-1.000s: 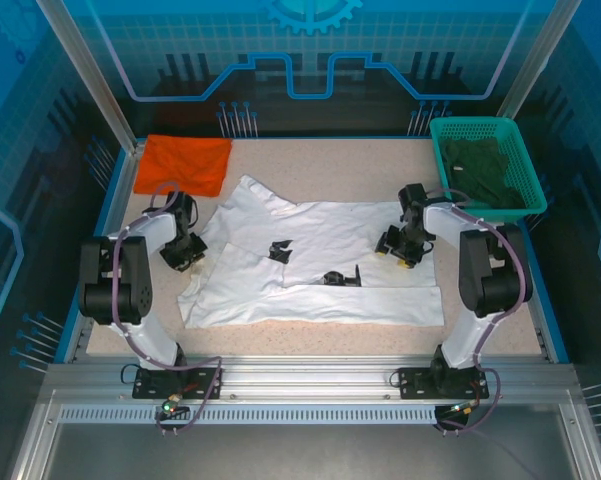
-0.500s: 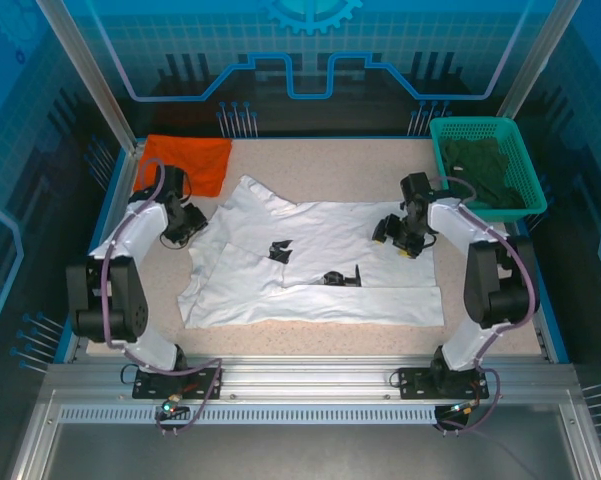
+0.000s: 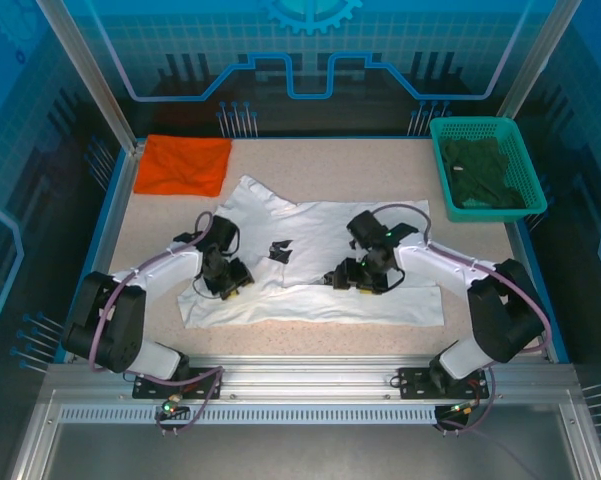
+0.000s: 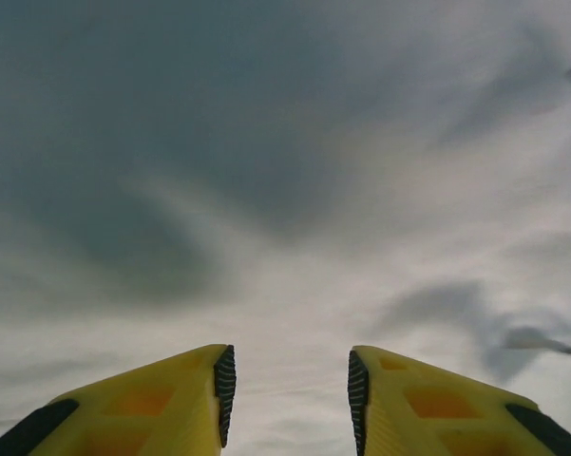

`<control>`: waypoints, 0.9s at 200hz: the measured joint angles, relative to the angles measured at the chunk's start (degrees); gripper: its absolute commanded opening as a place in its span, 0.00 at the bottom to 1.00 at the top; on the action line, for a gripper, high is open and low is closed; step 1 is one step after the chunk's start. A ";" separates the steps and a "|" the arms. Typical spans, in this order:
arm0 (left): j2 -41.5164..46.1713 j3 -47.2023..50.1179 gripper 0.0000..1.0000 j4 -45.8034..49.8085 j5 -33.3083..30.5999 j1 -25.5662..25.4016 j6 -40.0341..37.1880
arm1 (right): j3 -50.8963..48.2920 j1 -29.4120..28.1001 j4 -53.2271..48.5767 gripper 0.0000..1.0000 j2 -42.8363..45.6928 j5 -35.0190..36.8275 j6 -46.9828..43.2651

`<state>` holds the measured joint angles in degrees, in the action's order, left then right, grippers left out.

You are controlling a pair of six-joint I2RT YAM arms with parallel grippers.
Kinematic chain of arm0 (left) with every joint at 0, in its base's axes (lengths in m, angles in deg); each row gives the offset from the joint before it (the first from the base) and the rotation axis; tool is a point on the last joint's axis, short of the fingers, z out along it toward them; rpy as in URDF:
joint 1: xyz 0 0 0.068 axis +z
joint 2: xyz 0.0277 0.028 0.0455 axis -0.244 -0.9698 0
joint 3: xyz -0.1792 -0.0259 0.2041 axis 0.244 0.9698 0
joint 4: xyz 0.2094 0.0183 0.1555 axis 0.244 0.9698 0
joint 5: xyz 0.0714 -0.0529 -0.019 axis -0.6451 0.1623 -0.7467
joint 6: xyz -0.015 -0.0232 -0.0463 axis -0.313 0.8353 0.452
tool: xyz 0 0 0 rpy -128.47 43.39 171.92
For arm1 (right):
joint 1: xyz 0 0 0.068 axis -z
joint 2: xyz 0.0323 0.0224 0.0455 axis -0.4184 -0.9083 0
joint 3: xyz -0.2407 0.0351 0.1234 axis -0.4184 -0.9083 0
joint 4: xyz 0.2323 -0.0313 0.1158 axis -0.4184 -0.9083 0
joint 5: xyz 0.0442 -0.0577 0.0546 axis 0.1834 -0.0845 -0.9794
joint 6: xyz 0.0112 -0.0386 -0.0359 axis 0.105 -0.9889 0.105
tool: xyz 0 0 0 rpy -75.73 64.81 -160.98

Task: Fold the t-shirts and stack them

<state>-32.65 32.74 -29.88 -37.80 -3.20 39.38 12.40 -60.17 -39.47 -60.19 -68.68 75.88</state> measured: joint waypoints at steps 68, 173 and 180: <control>0.35 1.46 0.46 1.57 -4.04 0.00 3.17 | -2.73 -6.43 0.66 0.63 -5.70 0.57 1.14; 10.12 7.23 0.48 11.69 -8.72 0.28 3.91 | -1.64 -19.58 0.85 0.66 -7.45 0.35 5.16; 10.38 7.23 0.48 12.09 -8.72 0.28 4.11 | -0.87 -20.65 0.31 0.67 -8.02 0.35 5.18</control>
<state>-22.27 39.97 -17.79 -46.52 -2.91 43.49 11.52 -80.83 -39.16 -68.22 -68.33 81.06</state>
